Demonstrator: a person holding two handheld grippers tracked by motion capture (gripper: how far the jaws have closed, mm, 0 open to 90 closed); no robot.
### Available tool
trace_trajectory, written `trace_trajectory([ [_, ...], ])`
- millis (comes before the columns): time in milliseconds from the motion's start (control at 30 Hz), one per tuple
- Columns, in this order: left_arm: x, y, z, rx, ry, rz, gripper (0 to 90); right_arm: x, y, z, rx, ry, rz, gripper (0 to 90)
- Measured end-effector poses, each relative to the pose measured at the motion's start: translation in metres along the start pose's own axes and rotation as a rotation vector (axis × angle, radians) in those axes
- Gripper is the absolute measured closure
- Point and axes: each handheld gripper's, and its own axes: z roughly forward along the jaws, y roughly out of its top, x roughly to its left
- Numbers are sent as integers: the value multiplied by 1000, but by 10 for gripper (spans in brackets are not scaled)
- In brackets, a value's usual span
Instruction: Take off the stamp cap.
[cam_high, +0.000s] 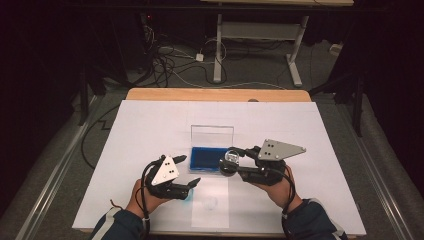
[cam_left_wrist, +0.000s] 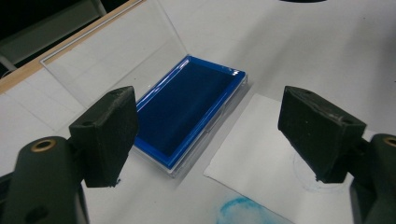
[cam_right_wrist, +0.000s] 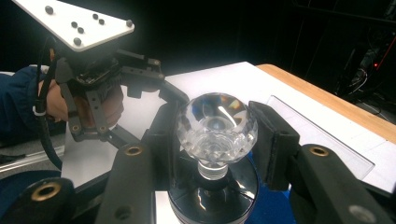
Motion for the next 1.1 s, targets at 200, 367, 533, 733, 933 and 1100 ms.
trace_trajectory([
  [200,-6,2,3,0,-18,10,191,2,0,1,0,11,5,565],
  [367,-9,4,6,6,-31,14,190,4,-1,2,1,20,10,565],
  [533,-13,6,11,7,-52,21,181,6,-2,5,5,31,9,565],
  [733,-21,9,19,19,-82,36,176,10,-4,8,13,46,10,565],
  [933,-24,11,23,13,-104,25,175,14,-7,12,17,62,10,565],
  [1100,-27,13,25,4,-122,13,174,18,-8,15,20,74,8,565],
])
